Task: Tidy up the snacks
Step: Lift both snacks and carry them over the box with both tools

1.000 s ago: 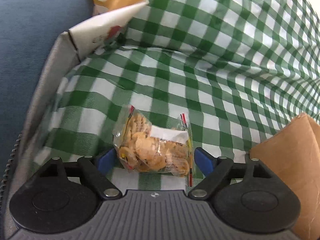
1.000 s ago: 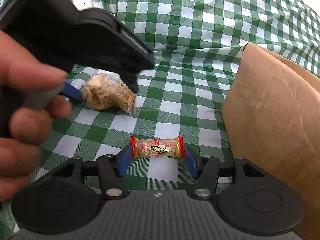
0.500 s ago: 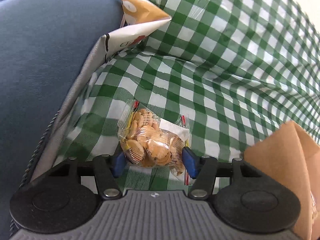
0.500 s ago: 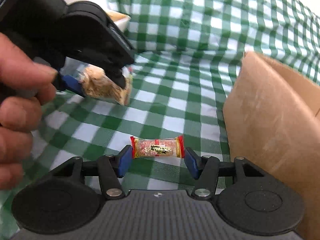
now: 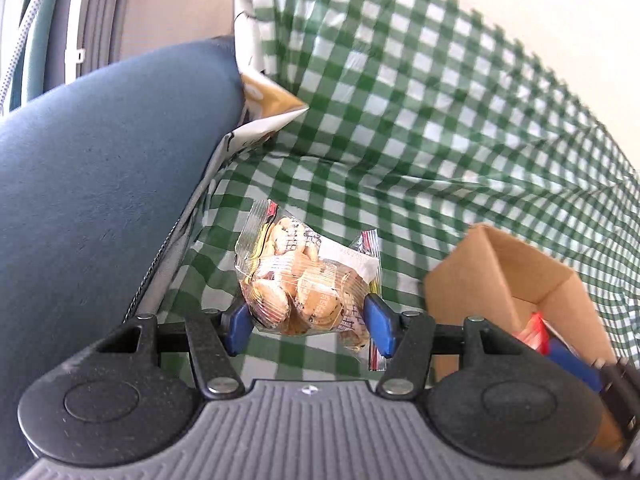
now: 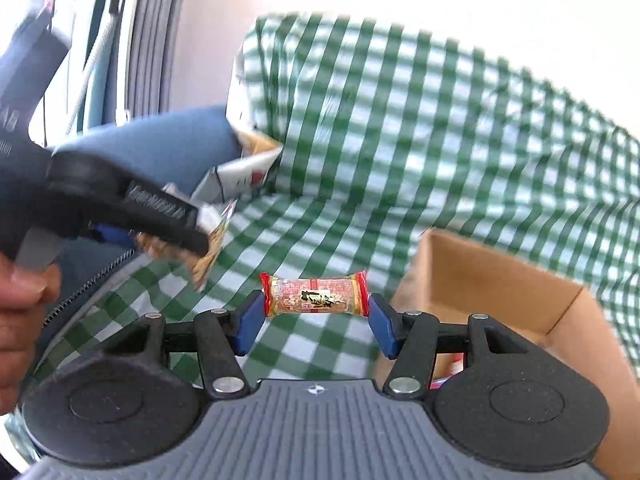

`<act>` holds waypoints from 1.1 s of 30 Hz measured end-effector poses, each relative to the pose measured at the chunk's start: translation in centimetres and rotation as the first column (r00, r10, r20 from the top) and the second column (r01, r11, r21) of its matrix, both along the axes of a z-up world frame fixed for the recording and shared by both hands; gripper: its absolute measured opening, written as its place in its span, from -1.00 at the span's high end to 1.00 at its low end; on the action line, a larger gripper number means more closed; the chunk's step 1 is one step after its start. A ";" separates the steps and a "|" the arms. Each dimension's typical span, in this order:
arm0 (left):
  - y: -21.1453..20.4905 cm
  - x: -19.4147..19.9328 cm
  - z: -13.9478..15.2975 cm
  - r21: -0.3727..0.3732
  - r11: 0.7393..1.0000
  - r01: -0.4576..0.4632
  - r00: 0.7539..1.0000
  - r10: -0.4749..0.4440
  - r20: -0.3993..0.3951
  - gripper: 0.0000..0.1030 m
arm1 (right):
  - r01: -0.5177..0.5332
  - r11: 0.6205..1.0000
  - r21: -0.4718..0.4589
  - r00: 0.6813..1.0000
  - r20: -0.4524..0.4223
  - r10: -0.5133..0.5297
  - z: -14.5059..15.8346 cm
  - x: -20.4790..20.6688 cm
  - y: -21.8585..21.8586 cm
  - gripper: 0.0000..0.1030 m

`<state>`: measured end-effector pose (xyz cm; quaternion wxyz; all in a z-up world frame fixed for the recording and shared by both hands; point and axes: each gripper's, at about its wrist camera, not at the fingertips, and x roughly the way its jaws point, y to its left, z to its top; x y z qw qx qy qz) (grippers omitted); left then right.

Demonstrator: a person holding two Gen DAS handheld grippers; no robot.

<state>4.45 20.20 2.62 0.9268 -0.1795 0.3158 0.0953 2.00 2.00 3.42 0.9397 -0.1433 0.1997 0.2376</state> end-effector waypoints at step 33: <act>-14.8 2.5 1.8 0.051 0.959 0.280 0.947 -0.285 0.148 -0.25 | 0.261 0.964 0.054 0.957 0.114 -0.266 0.6 3.7 -20.3 -0.13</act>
